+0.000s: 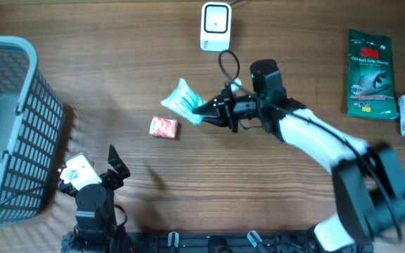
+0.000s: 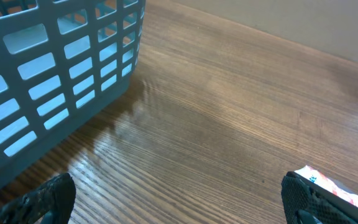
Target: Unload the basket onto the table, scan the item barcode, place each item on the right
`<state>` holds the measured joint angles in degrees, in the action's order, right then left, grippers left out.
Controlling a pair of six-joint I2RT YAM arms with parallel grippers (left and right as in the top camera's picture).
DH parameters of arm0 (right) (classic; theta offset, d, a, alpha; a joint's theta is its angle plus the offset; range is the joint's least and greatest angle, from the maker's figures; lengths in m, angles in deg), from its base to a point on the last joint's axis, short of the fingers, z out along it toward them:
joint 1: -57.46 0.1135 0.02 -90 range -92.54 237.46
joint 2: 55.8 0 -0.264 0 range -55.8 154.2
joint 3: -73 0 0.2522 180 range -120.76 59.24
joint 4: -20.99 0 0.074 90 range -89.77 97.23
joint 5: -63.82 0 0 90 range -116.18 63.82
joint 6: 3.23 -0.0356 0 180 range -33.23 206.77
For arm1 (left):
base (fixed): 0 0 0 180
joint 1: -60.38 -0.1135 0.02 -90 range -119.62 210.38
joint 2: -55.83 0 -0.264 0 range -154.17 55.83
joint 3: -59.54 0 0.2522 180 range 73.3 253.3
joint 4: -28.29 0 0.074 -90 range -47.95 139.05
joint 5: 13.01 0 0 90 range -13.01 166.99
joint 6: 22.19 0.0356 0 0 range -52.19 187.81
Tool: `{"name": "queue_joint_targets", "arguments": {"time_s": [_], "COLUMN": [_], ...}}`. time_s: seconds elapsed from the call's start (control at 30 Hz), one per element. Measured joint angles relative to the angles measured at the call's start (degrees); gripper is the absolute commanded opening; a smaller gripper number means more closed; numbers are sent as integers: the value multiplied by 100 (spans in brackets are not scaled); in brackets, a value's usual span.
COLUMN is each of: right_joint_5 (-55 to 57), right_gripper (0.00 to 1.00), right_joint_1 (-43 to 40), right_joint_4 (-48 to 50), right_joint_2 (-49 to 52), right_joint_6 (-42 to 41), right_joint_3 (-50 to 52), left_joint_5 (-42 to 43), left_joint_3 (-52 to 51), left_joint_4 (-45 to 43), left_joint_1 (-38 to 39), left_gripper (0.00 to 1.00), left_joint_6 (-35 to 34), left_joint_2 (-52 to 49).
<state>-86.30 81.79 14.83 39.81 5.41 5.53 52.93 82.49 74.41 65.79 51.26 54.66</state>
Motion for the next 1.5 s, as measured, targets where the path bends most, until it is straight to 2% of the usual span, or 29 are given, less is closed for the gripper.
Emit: {"name": "queue_joint_targets", "arguments": {"time_s": [0.1, 0.17, 0.23, 0.47, 0.57, 0.7, 0.77, 0.8, 0.83, 0.87, 1.0, 1.17, 1.3, 1.33, 1.4, 1.43, 1.5], "right_joint_5": [1484, 3453, 5058, 9390, 10430, 11025, 11097, 11090, 11071, 10981, 10266, 8948, 8406, 8312, 8181, 8094, 7875], "right_gripper": [4, 4, 5, 4, 5, 4, 29, 50, 88, 100, 100, 100, 100, 94, 28, 8, 4], "right_joint_1": [166, 269, 352, 748, 859, 1091, 1316, 1440, 1567, 1786, 2472, 3097, 3049, 2966, 2747, 2555, 2157], "right_joint_4": [-1228, -2424, -2855, -2013, -1735, -2291, -2599, -2688, -2782, -2865, -2933, -3294, -3709, -3825, -3963, -4000, -4004], "right_joint_2": [-850, -1220, -1244, -1220, -1088, -352, 101, 254, 374, 490, 535, 505, -31, -396, -890, -1126, -1364], "right_joint_6": [1364, 2044, 2564, 5090, 6214, 7228, 7449, 7508, 7569, 7674, 7796, 7069, 6511, 6286, 5934, 5818, 5639], "right_joint_3": [-57, -90, -70, -9, -11, -22, -20, -15, -15, -13, -15, -168, -369, -411, -463, -481, -516], "left_joint_5": [0, 0, 0, 0, 0, 0, -2, 0, 0, 0, -2, -2, -2, -2, -2, 0, 0], "left_joint_3": [0, 0, 0, 0, 0, 0, 0, 0, 0, 0, 0, 0, 0, 0, 0, 0, 0], "left_joint_4": [-2, 0, 0, 2, 2, 2, 2, 2, 0, 0, 2, 0, 2, 2, 0, 0, 0], "left_joint_1": [0, 0, 0, 0, 0, 0, 2, 0, 0, 0, 0, 0, 0, 0, 0, 0, 0], "left_gripper": [100, 100, 100, 100, 100, 100, 100, 100, 100, 100, 100, 100, 100, 100, 100, 100, 100], "left_joint_6": [0, 0, 0, 0, -2, 0, 0, 0, -2, 0, 0, 0, 0, 0, 0, 0, 0], "left_joint_2": [0, 0, 0, 0, 0, 0, 0, 0, 0, 0, 0, 0, 0, 0, 0, 0, 0]}}
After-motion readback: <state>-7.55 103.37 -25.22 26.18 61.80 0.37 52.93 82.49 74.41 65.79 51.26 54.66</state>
